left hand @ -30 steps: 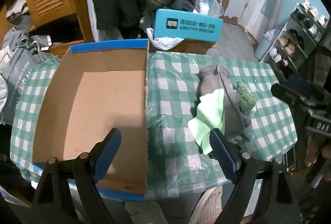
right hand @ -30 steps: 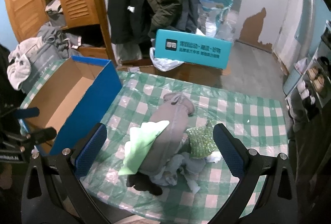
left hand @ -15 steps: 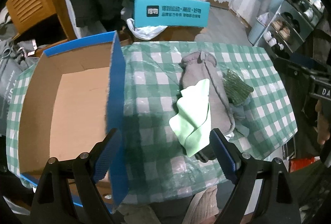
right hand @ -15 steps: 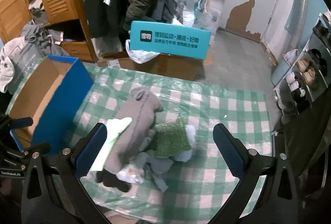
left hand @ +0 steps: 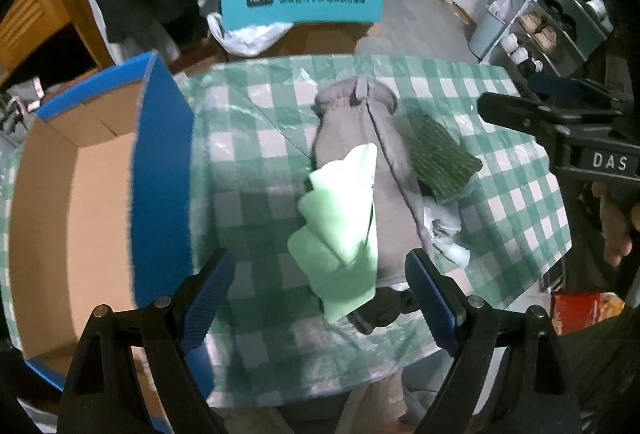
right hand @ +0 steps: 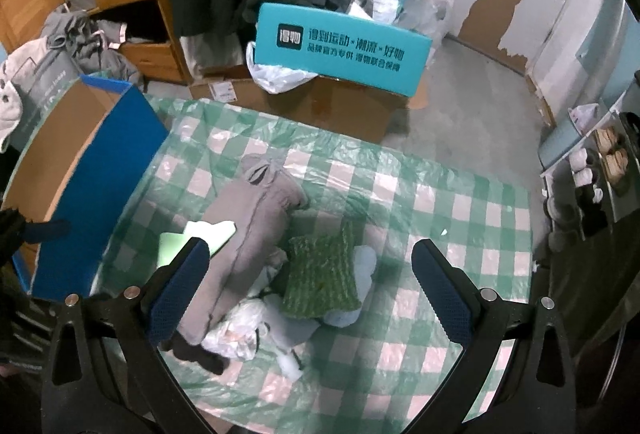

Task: Organize soft objects
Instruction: 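Grasp the pale green foam piece with the left gripper while the right grasps the green scrubber pad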

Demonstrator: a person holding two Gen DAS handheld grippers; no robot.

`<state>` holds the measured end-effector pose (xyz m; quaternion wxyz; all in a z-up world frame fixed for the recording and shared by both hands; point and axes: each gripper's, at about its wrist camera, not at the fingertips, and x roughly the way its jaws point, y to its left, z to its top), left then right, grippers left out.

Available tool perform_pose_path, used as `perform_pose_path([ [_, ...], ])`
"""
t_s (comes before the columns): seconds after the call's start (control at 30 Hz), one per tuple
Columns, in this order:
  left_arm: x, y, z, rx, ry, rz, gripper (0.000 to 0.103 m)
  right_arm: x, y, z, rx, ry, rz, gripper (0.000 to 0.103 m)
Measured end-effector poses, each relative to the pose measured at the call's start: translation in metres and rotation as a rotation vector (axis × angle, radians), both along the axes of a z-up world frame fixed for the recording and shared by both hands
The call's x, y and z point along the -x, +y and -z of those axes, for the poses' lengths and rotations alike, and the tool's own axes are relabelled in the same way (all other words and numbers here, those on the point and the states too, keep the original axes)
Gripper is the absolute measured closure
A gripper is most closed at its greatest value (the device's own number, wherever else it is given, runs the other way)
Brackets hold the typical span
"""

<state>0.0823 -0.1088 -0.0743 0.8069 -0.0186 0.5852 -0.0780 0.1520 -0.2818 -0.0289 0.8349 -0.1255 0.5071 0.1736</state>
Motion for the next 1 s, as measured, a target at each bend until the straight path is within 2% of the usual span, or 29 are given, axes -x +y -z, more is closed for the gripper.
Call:
perform_pose_path([
  [0.23, -0.011, -0.012, 0.032, 0.024, 0.056, -0.001, 0.015, -0.013, -0.009, 0.036, -0.025, 0.086, 0.039, 0.006],
  [0.63, -0.027, -0.014, 0.059, 0.065, 0.096, -0.021, 0.015, -0.022, -0.021, 0.083, 0.033, 0.169, 0.063, 0.007],
  [0.87, -0.029, -0.012, 0.074, 0.09, 0.116, -0.024, 0.015, -0.022, -0.018, 0.103, 0.088, 0.178, 0.056, 0.008],
  [0.97, -0.029, -0.009, 0.077, 0.117, 0.121, -0.028, 0.022, -0.022, -0.016, 0.109, 0.097, 0.184, 0.053, 0.015],
  [1.0, -0.029, -0.009, 0.077, 0.128, 0.125, -0.027, 0.028, -0.021, -0.016, 0.11, 0.096, 0.19, 0.05, 0.015],
])
